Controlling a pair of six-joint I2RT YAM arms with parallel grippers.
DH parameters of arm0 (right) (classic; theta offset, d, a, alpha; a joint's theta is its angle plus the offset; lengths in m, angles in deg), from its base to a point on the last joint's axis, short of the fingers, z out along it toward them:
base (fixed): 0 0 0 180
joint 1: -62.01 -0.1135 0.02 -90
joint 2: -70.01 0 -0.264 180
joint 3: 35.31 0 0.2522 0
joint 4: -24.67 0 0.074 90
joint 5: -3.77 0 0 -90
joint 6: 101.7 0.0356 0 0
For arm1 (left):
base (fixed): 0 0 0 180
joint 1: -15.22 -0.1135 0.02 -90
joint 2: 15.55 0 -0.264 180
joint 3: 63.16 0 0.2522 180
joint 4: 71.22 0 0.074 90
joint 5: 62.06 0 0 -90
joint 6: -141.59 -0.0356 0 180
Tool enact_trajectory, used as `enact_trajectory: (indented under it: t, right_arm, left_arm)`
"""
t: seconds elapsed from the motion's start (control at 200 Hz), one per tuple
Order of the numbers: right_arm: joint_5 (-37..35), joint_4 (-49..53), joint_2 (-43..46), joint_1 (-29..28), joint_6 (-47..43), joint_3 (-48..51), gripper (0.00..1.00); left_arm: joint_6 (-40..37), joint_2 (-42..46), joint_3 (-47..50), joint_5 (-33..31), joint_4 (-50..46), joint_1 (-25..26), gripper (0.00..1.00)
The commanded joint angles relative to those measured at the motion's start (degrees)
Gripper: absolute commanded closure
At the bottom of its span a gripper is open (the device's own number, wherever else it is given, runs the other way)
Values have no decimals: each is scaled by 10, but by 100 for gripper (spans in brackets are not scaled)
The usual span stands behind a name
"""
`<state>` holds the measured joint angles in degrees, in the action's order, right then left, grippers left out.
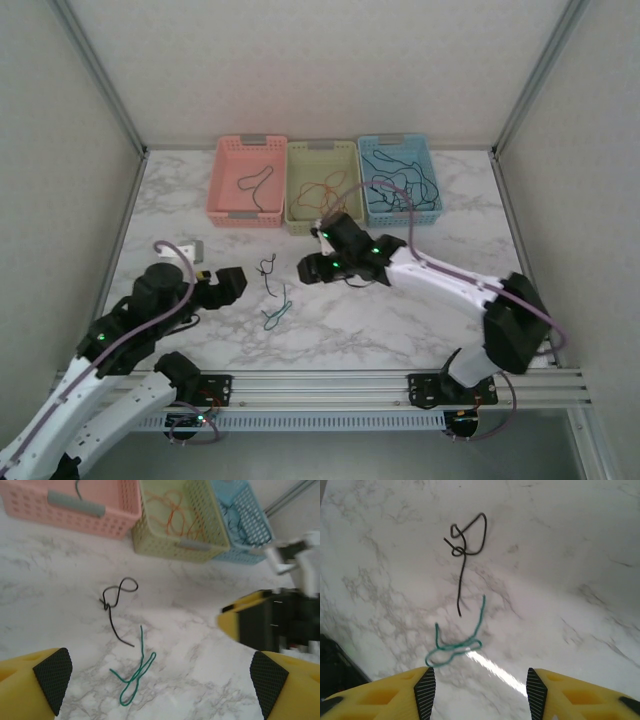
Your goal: Untangle the cables
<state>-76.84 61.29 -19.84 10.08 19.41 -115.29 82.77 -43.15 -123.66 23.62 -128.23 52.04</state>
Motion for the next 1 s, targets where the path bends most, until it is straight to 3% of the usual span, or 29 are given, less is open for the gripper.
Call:
enact_trajectory:
  t: [0.0,0.145,0.32,0.796,0.996]
  right_arm:
    - [4,-8,-62,-33,58,-89,48]
    - [-65,48,-156,-60,114,-204,49]
    - [-92,51,-208,-60,149,-242,48]
    - [-106,97,-323,-49,166,-323,48]
    - [-97,109,-370,-41,163,-357,53]
  left_arm:
    - [-46,25,-34,-51,-74,3,4]
    - [-78,54,-25,-67,-68,3,3]
    - [-84,71,-21,-51,-62,3,3]
    - [-87,81,-15,-43,-53,2,2]
    - [-86,82,-13,-41,-52,2,2]
